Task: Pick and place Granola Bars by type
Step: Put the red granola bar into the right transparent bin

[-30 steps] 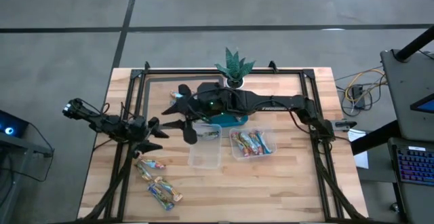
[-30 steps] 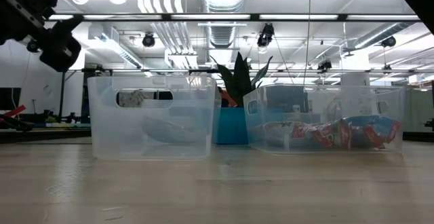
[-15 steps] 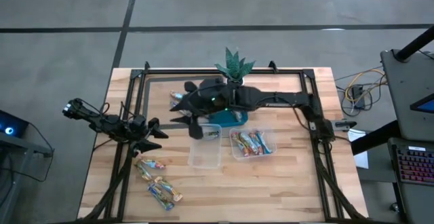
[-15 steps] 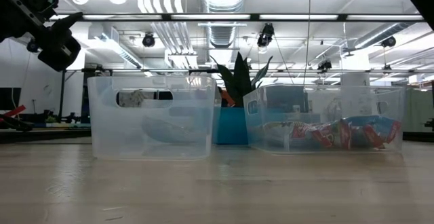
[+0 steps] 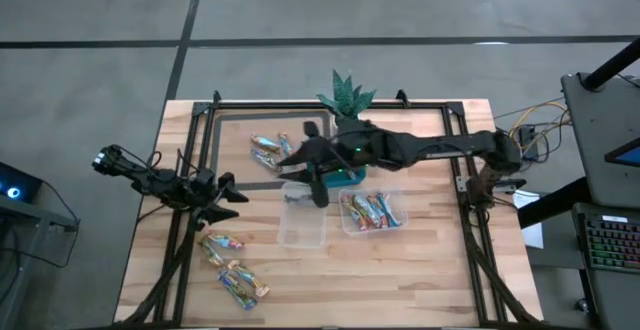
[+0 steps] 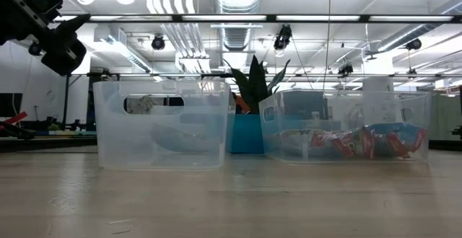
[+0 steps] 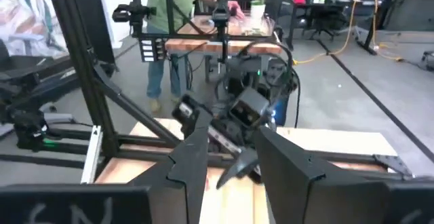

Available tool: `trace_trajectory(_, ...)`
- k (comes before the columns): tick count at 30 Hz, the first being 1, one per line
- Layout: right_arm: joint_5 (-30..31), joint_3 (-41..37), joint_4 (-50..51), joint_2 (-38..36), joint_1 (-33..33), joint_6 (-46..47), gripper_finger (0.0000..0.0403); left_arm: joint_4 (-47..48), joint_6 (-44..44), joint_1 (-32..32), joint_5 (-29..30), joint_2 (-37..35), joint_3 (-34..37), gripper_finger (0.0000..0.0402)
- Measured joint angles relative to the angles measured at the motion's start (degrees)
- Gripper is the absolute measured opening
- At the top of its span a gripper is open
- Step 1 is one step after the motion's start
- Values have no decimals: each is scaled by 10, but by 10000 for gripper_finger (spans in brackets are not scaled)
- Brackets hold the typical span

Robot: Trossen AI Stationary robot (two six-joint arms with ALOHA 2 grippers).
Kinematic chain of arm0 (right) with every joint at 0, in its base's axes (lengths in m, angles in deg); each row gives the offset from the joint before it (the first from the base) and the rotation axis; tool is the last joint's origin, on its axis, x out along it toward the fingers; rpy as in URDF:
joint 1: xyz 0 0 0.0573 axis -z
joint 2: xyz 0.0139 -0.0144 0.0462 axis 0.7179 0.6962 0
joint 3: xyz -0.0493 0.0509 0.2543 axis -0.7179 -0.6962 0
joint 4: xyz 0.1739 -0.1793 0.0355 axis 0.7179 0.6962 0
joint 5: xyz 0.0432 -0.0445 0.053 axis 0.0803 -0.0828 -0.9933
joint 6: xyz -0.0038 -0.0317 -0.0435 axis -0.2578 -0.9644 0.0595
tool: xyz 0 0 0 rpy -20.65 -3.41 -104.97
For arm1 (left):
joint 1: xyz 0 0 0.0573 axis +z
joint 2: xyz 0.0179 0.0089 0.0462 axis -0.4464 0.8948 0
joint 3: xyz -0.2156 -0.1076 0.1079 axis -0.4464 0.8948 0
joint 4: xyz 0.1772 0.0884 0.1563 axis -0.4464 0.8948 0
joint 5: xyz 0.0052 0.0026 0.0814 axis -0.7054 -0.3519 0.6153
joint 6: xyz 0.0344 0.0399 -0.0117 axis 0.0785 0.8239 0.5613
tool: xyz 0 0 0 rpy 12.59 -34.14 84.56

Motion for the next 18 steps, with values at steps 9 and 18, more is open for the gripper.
trace_trajectory(9,48,-179,-60,-127,0,21,130,-55,0,0,38,0,0,250)
trace_trajectory(18,60,-330,-174,-188,1,32,134,-82,30,0,77,5,0,250)
